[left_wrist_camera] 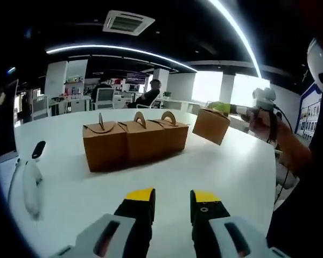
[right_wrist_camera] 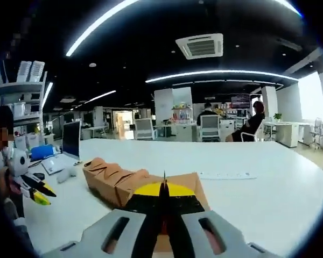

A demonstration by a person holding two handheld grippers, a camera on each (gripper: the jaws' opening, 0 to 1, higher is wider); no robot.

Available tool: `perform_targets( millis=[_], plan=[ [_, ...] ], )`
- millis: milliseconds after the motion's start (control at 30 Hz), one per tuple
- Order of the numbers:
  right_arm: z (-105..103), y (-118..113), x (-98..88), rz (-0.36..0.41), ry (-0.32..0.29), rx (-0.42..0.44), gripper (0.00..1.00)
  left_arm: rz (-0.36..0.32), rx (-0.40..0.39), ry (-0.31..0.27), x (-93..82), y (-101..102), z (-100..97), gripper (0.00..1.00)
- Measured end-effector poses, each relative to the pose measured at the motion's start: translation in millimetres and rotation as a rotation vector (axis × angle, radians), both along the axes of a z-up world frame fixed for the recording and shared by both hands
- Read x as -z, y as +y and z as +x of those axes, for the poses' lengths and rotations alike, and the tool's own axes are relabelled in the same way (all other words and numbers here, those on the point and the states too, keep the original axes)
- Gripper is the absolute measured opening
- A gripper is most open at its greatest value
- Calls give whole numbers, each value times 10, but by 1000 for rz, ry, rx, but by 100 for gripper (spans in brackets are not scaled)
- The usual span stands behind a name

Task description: Pick up one paper box from the group, open the paper box, and remove the item inside

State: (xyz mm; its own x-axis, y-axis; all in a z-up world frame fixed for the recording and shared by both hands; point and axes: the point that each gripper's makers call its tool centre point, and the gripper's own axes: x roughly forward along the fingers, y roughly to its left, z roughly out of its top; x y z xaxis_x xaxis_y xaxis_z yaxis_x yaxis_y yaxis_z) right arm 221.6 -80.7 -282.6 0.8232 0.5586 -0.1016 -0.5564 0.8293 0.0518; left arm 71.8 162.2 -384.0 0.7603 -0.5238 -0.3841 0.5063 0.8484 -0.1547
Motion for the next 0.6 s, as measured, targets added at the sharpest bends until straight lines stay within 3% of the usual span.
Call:
perform_targets(
  millis=[600],
  plan=[
    [-131, 335, 92, -54, -1, -127, 3, 4, -3, 7, 22, 2, -18, 28]
  ],
)
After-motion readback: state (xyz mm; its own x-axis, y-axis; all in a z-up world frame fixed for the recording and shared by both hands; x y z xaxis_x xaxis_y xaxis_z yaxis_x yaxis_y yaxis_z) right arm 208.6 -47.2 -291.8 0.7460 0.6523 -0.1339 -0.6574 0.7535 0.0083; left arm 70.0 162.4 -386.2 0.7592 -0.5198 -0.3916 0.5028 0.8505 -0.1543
